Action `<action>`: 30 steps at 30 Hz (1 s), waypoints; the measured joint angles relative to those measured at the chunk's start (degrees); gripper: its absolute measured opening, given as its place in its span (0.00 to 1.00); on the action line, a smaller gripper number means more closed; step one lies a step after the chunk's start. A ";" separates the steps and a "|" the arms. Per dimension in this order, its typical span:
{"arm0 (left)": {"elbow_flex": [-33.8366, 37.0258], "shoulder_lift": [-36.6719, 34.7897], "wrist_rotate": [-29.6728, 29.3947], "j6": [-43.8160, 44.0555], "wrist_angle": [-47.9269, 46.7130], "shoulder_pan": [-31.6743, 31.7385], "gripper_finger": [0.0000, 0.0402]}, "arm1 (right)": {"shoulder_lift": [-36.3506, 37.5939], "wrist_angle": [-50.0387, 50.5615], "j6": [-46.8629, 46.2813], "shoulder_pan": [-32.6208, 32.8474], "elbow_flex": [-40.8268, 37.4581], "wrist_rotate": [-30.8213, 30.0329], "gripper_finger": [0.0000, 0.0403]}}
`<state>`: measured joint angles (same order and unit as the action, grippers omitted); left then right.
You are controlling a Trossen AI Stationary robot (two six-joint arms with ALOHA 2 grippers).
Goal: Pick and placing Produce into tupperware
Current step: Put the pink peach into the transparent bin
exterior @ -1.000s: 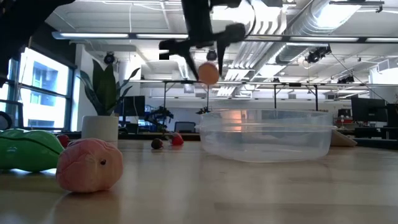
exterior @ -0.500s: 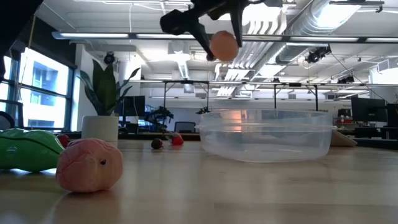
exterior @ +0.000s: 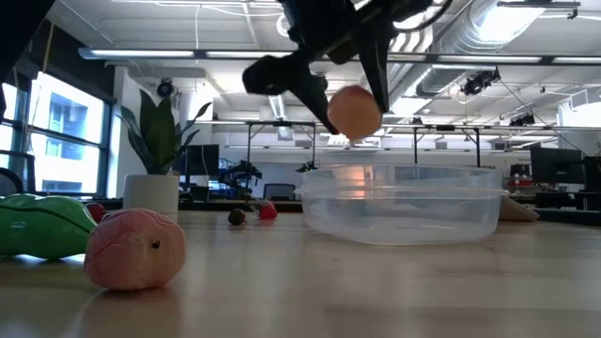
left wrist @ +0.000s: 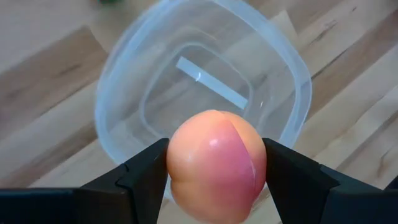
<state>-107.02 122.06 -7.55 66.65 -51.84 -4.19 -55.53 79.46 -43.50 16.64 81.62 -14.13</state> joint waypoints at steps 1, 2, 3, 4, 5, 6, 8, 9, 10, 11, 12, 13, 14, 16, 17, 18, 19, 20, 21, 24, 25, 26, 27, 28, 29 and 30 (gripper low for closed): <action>1.02 0.00 0.05 0.00 1.42 0.00 0.58 | -0.02 0.00 0.02 0.00 0.00 0.00 0.32; 2.07 0.00 0.04 0.02 2.84 0.02 0.58 | -0.02 0.00 0.01 0.00 0.00 0.01 0.32; 3.06 0.00 0.22 0.15 4.09 0.02 0.58 | -0.02 0.00 0.00 0.00 0.00 0.00 0.32; 3.90 0.00 0.47 0.26 4.92 0.04 0.58 | 0.00 0.00 0.02 0.00 0.00 0.00 0.32; 4.59 0.00 0.65 0.59 5.37 0.04 0.58 | 0.00 0.00 0.00 0.00 0.00 0.00 0.32; 5.15 0.00 0.91 0.82 5.81 0.07 0.58 | -0.01 0.00 0.01 0.00 0.00 0.01 0.32; 6.15 0.51 1.08 1.13 7.39 0.08 0.58 | -0.02 0.00 0.00 0.00 0.00 0.01 0.32; 6.36 1.03 1.15 1.26 7.80 0.07 0.58 | 0.00 -0.02 0.00 0.00 0.00 0.00 0.32; 6.55 1.43 1.48 1.28 7.28 0.09 0.58 | -0.02 -0.02 0.00 0.00 0.00 0.00 0.32; 6.59 1.89 1.80 1.32 6.83 0.21 0.58 | 0.00 0.00 0.00 0.00 0.00 0.00 0.32; 6.50 2.45 2.19 1.40 7.70 0.45 0.58 | 0.00 0.00 0.00 0.00 0.00 0.00 0.32; 6.38 2.88 3.39 1.62 8.49 0.49 0.58 | -0.01 -0.04 0.00 0.00 0.00 0.02 0.32; 6.38 3.21 4.58 1.85 8.46 0.61 0.58 | -0.02 -0.02 0.02 0.00 0.00 0.02 0.32; 6.46 3.98 6.36 2.15 8.39 0.92 0.58 | 0.02 -0.01 0.01 0.00 0.00 0.01 0.32; 6.46 4.27 6.69 2.35 8.78 0.96 0.58 | 0.00 -0.04 0.02 0.00 0.00 0.00 0.32; 6.46 4.33 6.70 2.40 8.73 0.98 0.58 | -0.02 -0.02 0.01 0.00 0.00 0.00 0.32; 6.46 4.33 6.40 2.42 8.63 1.04 0.58 | 0.00 -0.02 0.02 0.00 0.00 0.02 0.32; 6.44 4.31 6.07 2.43 8.80 1.24 0.58 | 0.00 -0.04 0.02 0.00 0.00 0.00 0.32; 6.42 4.31 5.88 2.42 8.88 1.20 0.58 | -0.02 -0.04 0.02 0.00 0.00 0.00 0.32; 6.44 4.31 5.59 2.57 8.86 1.56 0.58 | -0.01 -0.04 0.01 0.00 0.00 0.01 0.32; 6.44 4.31 5.57 2.56 8.93 1.60 0.58 | -0.02 -0.04 0.02 0.00 0.00 0.01 0.32; 6.44 4.31 5.60 2.57 8.98 1.62 0.58 | 0.00 -0.02 0.00 0.00 0.00 0.02 0.32; 6.44 4.31 5.57 2.60 8.95 1.62 0.58 | 0.00 -0.04 0.02 0.00 0.00 0.02 0.32; 6.44 4.31 5.36 2.60 8.96 1.62 0.58 | -0.02 -0.04 0.00 0.00 0.00 0.00 0.32; 6.44 4.31 4.96 2.58 8.96 1.62 0.59 | 0.00 -0.02 0.01 0.00 0.00 0.00 0.32; 6.44 4.31 4.57 2.61 8.96 1.62 0.60 | 0.00 -0.04 0.00 0.00 0.00 0.00 0.32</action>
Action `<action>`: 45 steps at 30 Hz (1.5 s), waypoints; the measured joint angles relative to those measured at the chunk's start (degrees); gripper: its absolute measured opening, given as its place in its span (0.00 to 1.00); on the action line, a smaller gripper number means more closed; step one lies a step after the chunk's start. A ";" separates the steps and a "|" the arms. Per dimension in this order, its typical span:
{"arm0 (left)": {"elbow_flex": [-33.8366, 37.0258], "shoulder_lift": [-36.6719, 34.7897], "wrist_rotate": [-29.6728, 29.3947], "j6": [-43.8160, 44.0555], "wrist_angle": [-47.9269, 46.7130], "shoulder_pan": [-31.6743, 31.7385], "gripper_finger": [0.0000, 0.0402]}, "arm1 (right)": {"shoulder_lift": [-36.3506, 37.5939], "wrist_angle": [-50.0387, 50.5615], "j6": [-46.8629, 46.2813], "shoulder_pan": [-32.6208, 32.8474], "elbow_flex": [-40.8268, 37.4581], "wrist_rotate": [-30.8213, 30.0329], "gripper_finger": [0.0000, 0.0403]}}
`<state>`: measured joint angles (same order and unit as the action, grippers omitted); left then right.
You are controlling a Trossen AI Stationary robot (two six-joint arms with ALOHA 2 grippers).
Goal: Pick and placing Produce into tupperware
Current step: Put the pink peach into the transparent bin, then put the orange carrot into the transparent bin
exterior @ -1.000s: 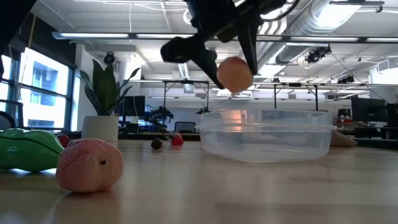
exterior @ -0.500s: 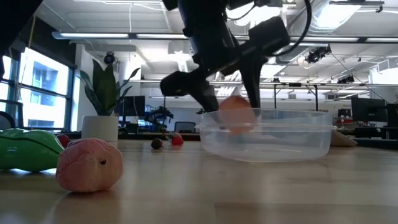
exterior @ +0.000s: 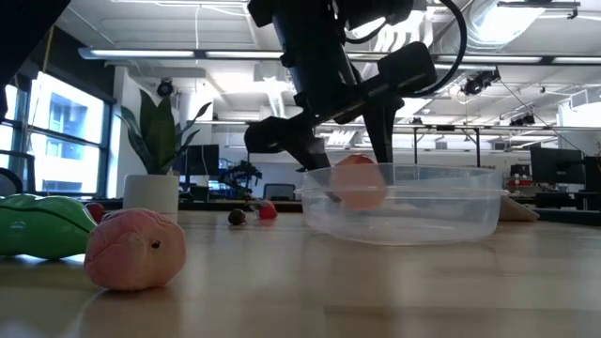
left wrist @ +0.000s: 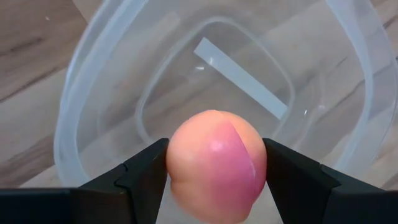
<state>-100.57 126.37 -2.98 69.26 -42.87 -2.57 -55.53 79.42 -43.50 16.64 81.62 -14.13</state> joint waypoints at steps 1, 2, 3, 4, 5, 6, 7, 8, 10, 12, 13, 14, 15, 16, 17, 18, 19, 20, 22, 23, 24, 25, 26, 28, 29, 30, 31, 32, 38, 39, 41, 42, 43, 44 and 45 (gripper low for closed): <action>0.00 0.00 -0.32 0.02 0.00 0.00 0.61 | -0.02 0.00 0.02 0.00 0.00 0.00 0.32; 0.00 0.00 -0.58 -0.02 -0.02 0.00 0.62 | -0.02 0.01 0.02 0.00 0.00 0.01 0.32; 0.00 0.00 -0.74 0.00 -0.02 0.04 0.63 | 0.00 0.01 0.01 0.00 0.00 0.00 0.32; 0.00 0.00 -0.80 0.00 -0.01 0.23 0.64 | -0.01 0.00 0.00 0.00 0.00 0.00 0.32; 0.00 0.00 -0.84 0.00 -0.01 0.36 0.65 | -0.02 0.02 0.01 0.00 0.00 0.02 0.32; 0.00 0.00 -0.77 0.00 -0.02 0.36 0.66 | -0.01 0.01 0.01 0.00 0.00 0.00 0.32; 0.00 0.00 -0.68 0.00 -0.02 0.37 0.67 | 0.00 0.02 0.02 0.00 0.00 0.02 0.32; 0.00 0.00 -0.73 0.00 -0.02 0.37 0.68 | -0.02 0.02 0.00 0.00 0.00 0.00 0.32; -0.01 0.00 -0.78 0.00 -0.02 0.37 0.69 | -0.02 0.00 0.00 0.00 0.00 0.00 0.32; 0.00 0.00 -0.95 -0.03 0.00 0.37 0.70 | -0.01 0.02 0.00 0.00 0.00 0.00 0.32; -0.02 0.00 -0.95 -0.07 0.09 0.37 0.70 | -0.02 0.02 0.00 0.00 0.00 0.01 0.32; 0.00 0.00 -0.95 -0.07 0.27 0.37 0.70 | -0.01 0.02 -0.01 0.00 0.00 0.00 0.32; -0.08 0.00 -0.95 -0.05 0.42 0.37 0.69 | -0.02 0.02 -0.01 0.00 0.00 0.00 0.32; -0.51 0.00 -0.95 -0.06 0.20 0.37 0.69 | 0.00 0.02 -0.01 0.00 0.00 0.00 0.32; -1.14 0.00 -0.95 -0.10 -0.12 0.37 0.69 | -0.02 0.02 0.01 0.00 0.00 0.00 0.32; -1.83 -0.02 -1.03 -0.13 -0.39 0.37 0.68 | -0.02 0.02 0.01 0.00 0.00 0.00 0.32; -2.59 -0.04 -1.16 -0.23 -0.74 0.37 0.68 | -0.01 0.02 -0.01 0.00 0.00 0.00 0.32; -3.33 -0.05 -1.46 -0.34 -1.29 0.37 0.67 | -0.02 0.02 0.02 0.00 0.00 0.01 0.32; -5.11 -0.05 -2.49 -1.11 -2.86 0.37 0.67 | 0.00 0.02 0.00 0.00 0.00 0.00 0.32; -6.24 -0.05 -3.30 -1.49 -4.03 0.37 0.67 | 0.00 0.02 -0.01 0.00 0.00 0.00 0.32; -7.40 -0.06 -4.10 -1.76 -4.99 0.37 0.67 | 0.00 0.02 0.00 0.00 0.00 0.00 0.32; -8.59 -0.10 -4.96 -2.05 -5.89 0.37 0.67 | 0.00 0.02 0.00 0.00 0.00 0.00 0.32; -9.79 -0.11 -5.87 -2.31 -7.20 0.43 0.67 | -0.02 0.02 -0.01 0.00 0.00 0.02 0.32; -12.46 -0.11 -7.62 -3.33 -10.04 0.79 0.67 | 0.00 0.02 0.01 0.00 0.00 0.01 0.32; -13.96 -0.11 -8.10 -3.57 -11.13 1.11 0.67 | 0.00 0.02 0.00 0.00 0.00 0.02 0.32; -15.39 -0.12 -8.41 -3.69 -12.20 1.49 0.67 | 0.00 0.02 -0.01 0.00 0.00 0.00 0.32; -16.69 -0.14 -8.74 -4.00 -13.27 2.00 0.67 | 0.00 0.02 0.02 0.00 0.00 0.00 0.32; -18.04 -0.14 -9.16 -4.48 -14.54 2.56 0.67 | 0.00 0.02 0.02 0.00 0.00 0.00 0.32; -22.30 -0.11 -9.65 -4.96 -16.38 7.67 0.67 | -0.02 0.02 0.01 0.00 0.00 0.02 0.32; -22.79 -0.11 -9.09 -4.73 -16.46 8.81 0.67 | 0.00 0.02 0.01 0.00 0.00 0.02 0.32; -23.02 -0.17 -7.32 -3.41 -16.30 11.01 0.67 | -0.02 0.02 0.00 0.00 0.00 0.00 0.32; -22.99 -0.15 -6.29 -2.43 -16.36 12.05 0.67 | -0.02 0.02 -0.01 0.00 0.00 0.00 0.32; -22.93 -0.10 -5.39 -1.42 -16.52 13.02 0.67 | -0.02 0.02 0.01 0.00 0.00 0.00 0.32; -22.91 -0.09 -4.59 -0.29 -16.76 13.97 0.67 | 0.00 0.02 0.00 0.00 0.00 0.02 0.32; -22.91 -0.09 -4.01 0.56 -16.85 14.78 0.68 | 0.00 0.02 0.00 0.00 0.00 0.01 0.32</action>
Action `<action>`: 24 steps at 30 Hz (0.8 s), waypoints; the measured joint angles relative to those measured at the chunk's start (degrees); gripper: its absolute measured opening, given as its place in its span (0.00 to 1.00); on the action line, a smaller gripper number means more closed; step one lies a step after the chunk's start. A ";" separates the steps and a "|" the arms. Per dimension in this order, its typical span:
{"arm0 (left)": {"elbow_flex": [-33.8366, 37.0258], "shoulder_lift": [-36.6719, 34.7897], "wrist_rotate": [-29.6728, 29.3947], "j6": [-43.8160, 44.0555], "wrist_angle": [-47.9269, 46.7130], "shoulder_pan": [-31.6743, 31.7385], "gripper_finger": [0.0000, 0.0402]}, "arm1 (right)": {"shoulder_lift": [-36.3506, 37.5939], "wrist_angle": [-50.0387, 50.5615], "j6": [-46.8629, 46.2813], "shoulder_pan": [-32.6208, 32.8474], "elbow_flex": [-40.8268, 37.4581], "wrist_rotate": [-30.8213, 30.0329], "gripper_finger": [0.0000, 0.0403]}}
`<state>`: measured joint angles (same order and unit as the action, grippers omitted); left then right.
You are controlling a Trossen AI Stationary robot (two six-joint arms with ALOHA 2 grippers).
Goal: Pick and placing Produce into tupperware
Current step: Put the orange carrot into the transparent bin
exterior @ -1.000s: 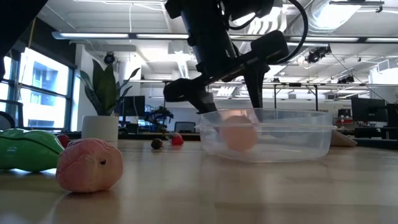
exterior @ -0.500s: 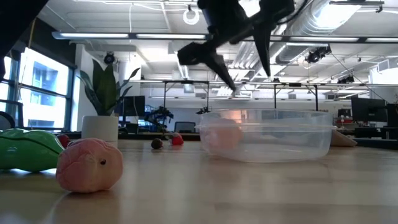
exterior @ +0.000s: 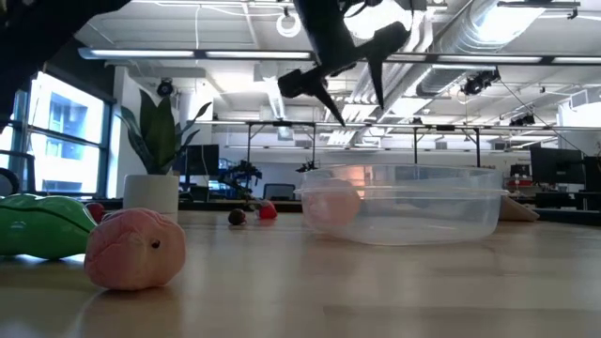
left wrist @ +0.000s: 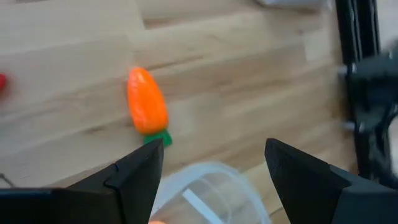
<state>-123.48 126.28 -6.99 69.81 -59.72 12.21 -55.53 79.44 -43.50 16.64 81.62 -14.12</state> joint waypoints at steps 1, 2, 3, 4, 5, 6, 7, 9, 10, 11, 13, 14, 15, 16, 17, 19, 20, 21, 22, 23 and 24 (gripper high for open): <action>0.00 0.00 0.57 0.67 -0.03 0.67 0.68 | -0.02 0.00 0.00 0.00 0.00 -0.01 0.32; 0.06 0.00 1.09 1.41 -0.19 1.19 0.68 | -0.01 0.00 0.00 0.00 0.00 -0.01 0.32; 0.42 0.00 1.28 2.22 -0.23 1.59 0.68 | -0.01 0.00 0.01 0.00 0.00 -0.01 0.32; 0.88 0.00 1.39 2.85 -0.33 1.84 0.68 | -0.01 0.00 0.02 0.00 0.00 0.00 0.32; 1.40 0.00 1.39 3.57 -0.33 1.98 0.68 | -0.02 0.00 0.00 0.00 0.00 0.00 0.32; 1.95 0.00 1.48 4.17 -0.31 2.18 0.68 | 0.00 0.00 0.02 0.00 0.00 0.01 0.32; 2.48 0.00 1.52 4.86 -0.25 2.18 0.68 | -0.01 0.00 -0.01 0.00 0.00 -0.01 0.32; 3.08 0.98 1.50 6.70 0.34 2.14 0.68 | -0.02 0.00 0.00 0.00 0.00 0.01 0.32; 3.09 1.85 1.57 7.53 0.65 2.07 0.68 | -0.01 0.00 0.00 0.00 0.00 -0.01 0.32; 3.24 2.86 2.39 8.25 0.48 2.05 0.68 | -0.02 0.00 0.00 0.00 0.00 0.00 0.32; 3.30 5.18 4.40 9.28 1.12 2.07 0.68 | 0.00 0.00 0.02 0.00 0.00 -0.01 0.32; 3.30 6.13 5.84 9.91 1.50 2.07 0.68 | -0.02 0.00 -0.01 0.00 0.00 0.01 0.32; 3.30 6.93 6.95 10.44 1.49 2.13 0.68 | -0.01 0.01 0.01 0.00 0.00 0.01 0.32; 3.30 7.69 7.72 11.01 1.49 2.17 0.68 | 0.00 0.00 0.00 0.00 0.00 0.00 0.32; 3.30 8.32 8.13 11.45 1.46 2.16 0.68 | 0.00 0.00 0.01 0.00 0.00 0.01 0.32; 3.33 8.96 8.55 11.84 1.43 2.18 0.68 | -0.02 0.00 0.01 0.00 0.00 -0.01 0.32; 3.34 8.96 8.31 11.96 1.37 2.18 0.68 | 0.00 0.00 -0.01 0.00 0.00 0.01 0.32; 3.30 8.88 7.43 12.10 1.49 2.18 0.68 | -0.01 0.00 0.00 0.00 0.00 0.00 0.32; 3.28 8.78 6.35 12.23 1.64 2.18 0.68 | 0.00 0.01 0.01 0.00 0.00 0.00 0.32; 3.28 8.74 5.43 12.68 1.65 2.18 0.68 | 0.00 0.00 0.01 0.00 0.00 -0.01 0.32; 3.28 8.74 4.82 13.00 1.64 2.22 0.68 | -0.01 0.00 0.00 0.00 0.00 0.00 0.32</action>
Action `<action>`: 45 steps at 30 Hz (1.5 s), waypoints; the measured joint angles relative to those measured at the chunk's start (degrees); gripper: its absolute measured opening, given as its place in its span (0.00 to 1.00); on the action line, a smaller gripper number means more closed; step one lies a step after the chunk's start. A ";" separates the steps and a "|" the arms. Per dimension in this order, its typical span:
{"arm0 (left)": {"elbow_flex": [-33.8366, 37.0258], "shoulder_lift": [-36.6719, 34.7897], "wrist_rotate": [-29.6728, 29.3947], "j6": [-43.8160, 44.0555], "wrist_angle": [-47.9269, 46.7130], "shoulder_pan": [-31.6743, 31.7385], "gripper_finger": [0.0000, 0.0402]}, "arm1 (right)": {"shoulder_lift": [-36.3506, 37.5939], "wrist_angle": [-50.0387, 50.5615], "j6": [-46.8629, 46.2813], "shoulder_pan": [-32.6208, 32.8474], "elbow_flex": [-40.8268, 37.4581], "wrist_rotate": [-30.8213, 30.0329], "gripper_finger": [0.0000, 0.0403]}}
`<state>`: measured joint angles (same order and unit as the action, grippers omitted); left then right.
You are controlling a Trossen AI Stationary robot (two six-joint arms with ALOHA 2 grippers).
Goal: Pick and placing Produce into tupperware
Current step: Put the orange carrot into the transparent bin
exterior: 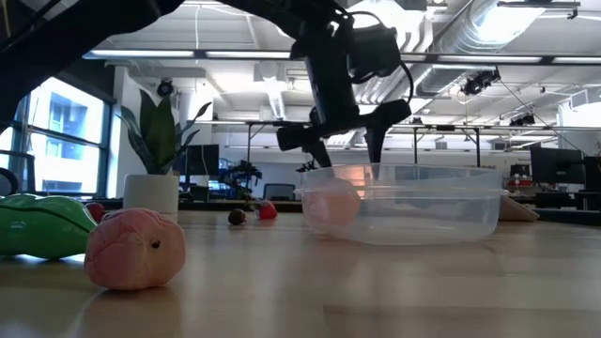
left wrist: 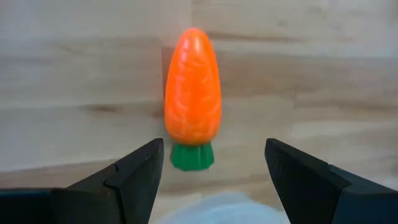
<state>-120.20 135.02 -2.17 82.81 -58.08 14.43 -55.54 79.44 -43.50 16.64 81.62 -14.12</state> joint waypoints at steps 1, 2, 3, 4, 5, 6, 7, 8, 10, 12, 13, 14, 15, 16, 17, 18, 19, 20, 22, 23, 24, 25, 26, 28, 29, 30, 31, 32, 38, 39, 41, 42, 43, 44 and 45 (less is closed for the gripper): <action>0.00 0.00 -0.20 0.05 0.00 0.25 0.68 | -0.01 0.00 0.01 0.00 0.00 0.00 0.32; 0.00 0.00 -0.22 0.15 0.00 0.25 0.68 | 0.01 0.00 0.01 0.00 0.00 -0.01 0.32; 0.00 0.00 -0.22 0.21 0.02 0.25 0.68 | 0.01 0.00 0.01 0.00 0.00 0.01 0.32; 0.00 0.00 -0.25 0.46 -0.05 0.25 0.68 | -0.01 0.01 0.00 0.00 0.00 0.00 0.32; 0.00 0.17 -0.54 0.81 -0.13 0.25 0.68 | -0.01 0.02 -0.01 0.00 0.00 0.01 0.32; -0.09 0.75 -1.01 1.19 0.01 0.25 0.68 | 0.01 0.02 -0.01 0.00 0.00 0.00 0.32; -0.11 1.23 -1.16 1.45 0.25 0.25 0.68 | 0.00 0.00 0.01 0.00 0.00 0.00 0.32; 0.04 1.53 -0.82 1.48 -0.23 0.48 0.68 | -0.01 0.01 0.00 0.00 0.00 0.00 0.32; 0.05 2.06 0.25 1.65 -0.61 0.69 0.68 | 0.01 0.00 0.01 0.00 0.00 -0.01 0.32; -0.17 2.73 1.43 1.66 0.58 0.82 0.68 | -0.01 0.00 0.01 0.00 0.00 0.01 0.32; -0.01 2.99 1.80 1.63 -0.20 0.95 0.68 | 0.01 0.00 0.01 0.00 0.00 0.01 0.32; 0.11 3.13 1.90 1.64 -0.68 0.95 0.68 | 0.01 0.00 0.01 0.00 0.00 -0.01 0.32; 0.10 3.15 1.83 1.64 -0.26 0.95 0.68 | 0.00 0.00 0.00 0.00 0.00 -0.01 0.32; 0.04 3.05 1.58 1.63 0.05 0.95 0.68 | -0.01 0.00 0.01 0.00 0.00 0.01 0.32; -0.02 2.86 1.18 1.63 0.14 0.95 0.68 | -0.01 0.00 0.01 0.00 0.00 0.00 0.32; -0.04 2.84 0.93 1.63 0.22 0.95 0.68 | 0.01 0.00 -0.01 0.00 0.00 -0.01 0.32; -0.04 2.84 0.56 1.63 0.26 0.95 0.68 | -0.01 0.00 0.01 0.00 0.00 -0.01 0.32; -0.02 2.91 0.20 1.63 0.18 0.97 0.68 | -0.01 0.00 -0.01 0.00 0.00 -0.01 0.32; -0.02 2.93 -0.23 1.61 0.38 0.99 0.68 | -0.01 0.00 -0.01 0.00 0.00 -0.01 0.32; -0.02 2.91 -0.26 1.57 0.61 0.99 0.68 | -0.01 0.00 0.00 0.00 0.00 0.00 0.32; -0.02 2.91 -0.28 1.57 0.68 0.99 0.67 | 0.00 0.00 0.00 0.00 0.00 -0.01 0.32; -0.02 3.06 -0.30 1.57 0.75 0.99 0.68 | -0.01 0.00 -0.01 0.00 0.00 -0.01 0.32; -0.05 3.46 -0.37 1.57 1.36 0.98 0.68 | -0.01 0.00 -0.01 0.00 0.00 -0.01 0.32; 0.00 4.03 0.05 1.46 1.54 0.99 0.67 | 0.01 0.00 0.01 0.00 0.00 0.01 0.32; 0.07 4.10 0.27 1.43 1.24 0.99 0.67 | -0.01 0.00 0.01 0.00 0.00 -0.01 0.32; 0.07 4.14 0.26 1.43 1.43 0.98 0.67 | -0.01 0.00 0.00 0.00 0.00 -0.01 0.32; -0.08 4.36 0.23 1.41 2.06 0.95 0.67 | 0.00 0.00 0.01 0.00 0.00 -0.01 0.32; -0.15 4.58 0.20 1.30 2.70 0.95 0.67 | -0.01 0.00 -0.01 0.00 0.00 0.00 0.32; -0.28 5.44 0.45 1.00 3.02 0.97 0.67 | 0.01 0.00 -0.01 0.00 0.00 -0.03 0.32; -0.27 5.72 0.87 0.98 2.84 0.97 0.67 | 0.00 0.01 0.00 0.00 0.00 0.01 0.32; -0.24 5.78 1.13 0.80 2.66 0.99 0.67 | 0.00 0.00 -0.01 0.00 0.00 0.00 0.32; -0.24 5.73 1.12 0.80 2.44 0.99 0.67 | 0.00 0.00 -0.01 0.00 0.00 0.01 0.32; -0.24 5.76 1.12 0.80 2.35 0.99 0.67 | -0.01 0.00 -0.01 0.00 0.00 -0.01 0.32; -0.22 5.79 1.11 0.80 2.31 0.99 0.67 | -0.01 0.00 0.01 0.00 0.00 -0.01 0.32; -0.22 5.77 1.09 0.80 2.36 0.99 0.67 | 0.00 0.00 0.00 0.00 0.00 0.00 0.32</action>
<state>-120.42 140.79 -1.08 83.61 -55.72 15.42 -55.54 79.44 -43.50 16.64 81.62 -14.12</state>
